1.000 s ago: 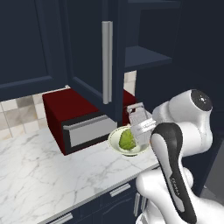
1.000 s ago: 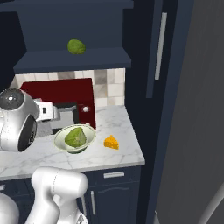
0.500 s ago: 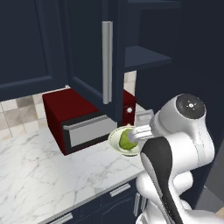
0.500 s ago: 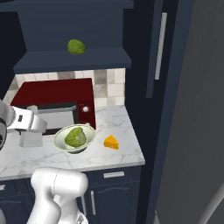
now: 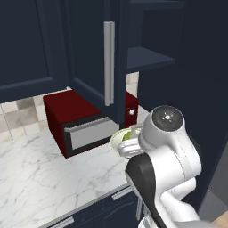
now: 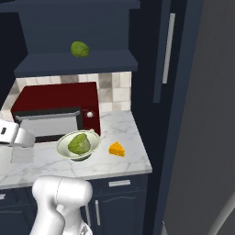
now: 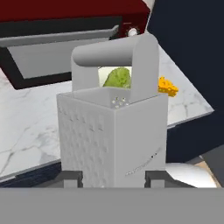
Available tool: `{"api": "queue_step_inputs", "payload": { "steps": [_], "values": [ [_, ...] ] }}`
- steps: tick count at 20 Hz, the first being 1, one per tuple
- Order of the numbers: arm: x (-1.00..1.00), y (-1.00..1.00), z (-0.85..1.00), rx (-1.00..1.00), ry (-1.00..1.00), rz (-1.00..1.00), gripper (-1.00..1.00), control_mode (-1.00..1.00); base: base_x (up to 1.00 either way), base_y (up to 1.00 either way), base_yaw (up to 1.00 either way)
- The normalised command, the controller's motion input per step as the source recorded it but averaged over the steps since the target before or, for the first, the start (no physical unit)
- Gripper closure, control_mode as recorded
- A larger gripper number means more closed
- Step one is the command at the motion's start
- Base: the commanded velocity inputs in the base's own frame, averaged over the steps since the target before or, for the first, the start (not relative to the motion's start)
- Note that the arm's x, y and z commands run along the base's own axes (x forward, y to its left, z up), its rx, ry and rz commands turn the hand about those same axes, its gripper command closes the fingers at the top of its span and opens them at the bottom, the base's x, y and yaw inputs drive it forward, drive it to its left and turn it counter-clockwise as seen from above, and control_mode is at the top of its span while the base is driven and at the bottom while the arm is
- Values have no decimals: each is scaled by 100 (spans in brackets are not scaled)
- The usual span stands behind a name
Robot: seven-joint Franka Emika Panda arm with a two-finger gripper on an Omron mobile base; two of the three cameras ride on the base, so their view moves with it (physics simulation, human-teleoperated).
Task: Pick the cheese from the fridge and the cheese grater from the cabinet and place them next to the salad bowl.
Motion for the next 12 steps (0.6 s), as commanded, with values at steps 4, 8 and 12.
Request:
{"api": "queue_step_inputs", "payload": {
  "steps": [4, 8, 12],
  "values": [
    [6, 33, -66, -16, -15, -9, 100, -100, 0, 0, 0],
    [7, 42, -54, -5, -23, -10, 100, -100, 0, 0, 0],
    [34, 16, -33, 0, -25, -8, 100, -100, 0, 0, 0]
  ]
}}
